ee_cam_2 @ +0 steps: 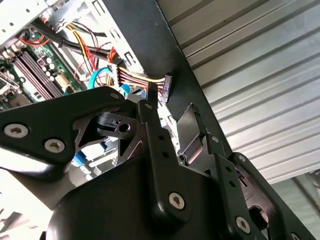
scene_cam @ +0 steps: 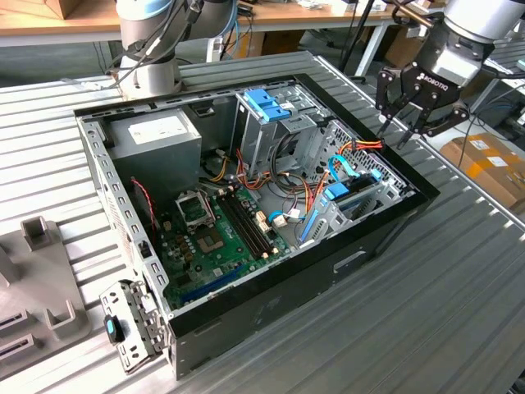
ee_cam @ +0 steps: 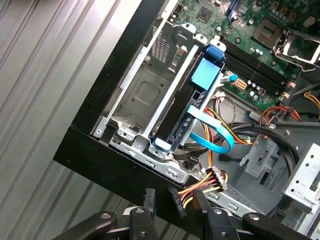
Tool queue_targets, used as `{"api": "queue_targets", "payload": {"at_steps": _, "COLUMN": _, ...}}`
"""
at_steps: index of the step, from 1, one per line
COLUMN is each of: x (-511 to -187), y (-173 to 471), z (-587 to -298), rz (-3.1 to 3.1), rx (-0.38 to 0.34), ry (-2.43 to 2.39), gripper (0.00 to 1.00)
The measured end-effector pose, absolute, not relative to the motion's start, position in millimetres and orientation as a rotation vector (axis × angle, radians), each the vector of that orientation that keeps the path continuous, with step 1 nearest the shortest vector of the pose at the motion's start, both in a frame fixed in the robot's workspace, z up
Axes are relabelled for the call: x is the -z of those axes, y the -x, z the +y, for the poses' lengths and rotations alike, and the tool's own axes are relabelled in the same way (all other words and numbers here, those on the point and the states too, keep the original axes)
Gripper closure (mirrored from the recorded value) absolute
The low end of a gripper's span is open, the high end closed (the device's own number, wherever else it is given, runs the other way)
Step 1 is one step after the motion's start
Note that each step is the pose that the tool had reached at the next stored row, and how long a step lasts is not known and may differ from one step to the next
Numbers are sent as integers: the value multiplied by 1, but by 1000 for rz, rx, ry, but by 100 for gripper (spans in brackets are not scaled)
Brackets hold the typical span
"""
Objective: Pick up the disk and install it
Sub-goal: 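Insert the second disk wire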
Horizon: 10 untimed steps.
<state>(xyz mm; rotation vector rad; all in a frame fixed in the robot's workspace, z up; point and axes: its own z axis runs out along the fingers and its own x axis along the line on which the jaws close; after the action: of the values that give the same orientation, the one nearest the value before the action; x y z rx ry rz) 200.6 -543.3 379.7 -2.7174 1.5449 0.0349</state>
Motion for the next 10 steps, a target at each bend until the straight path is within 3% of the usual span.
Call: {"api": "queue_targets", "payload": {"at_steps": 10, "x": -380, "y": -201, "z": -543, "rz": 1320, "rx": -37, "ry": 2836, "gripper": 57}}
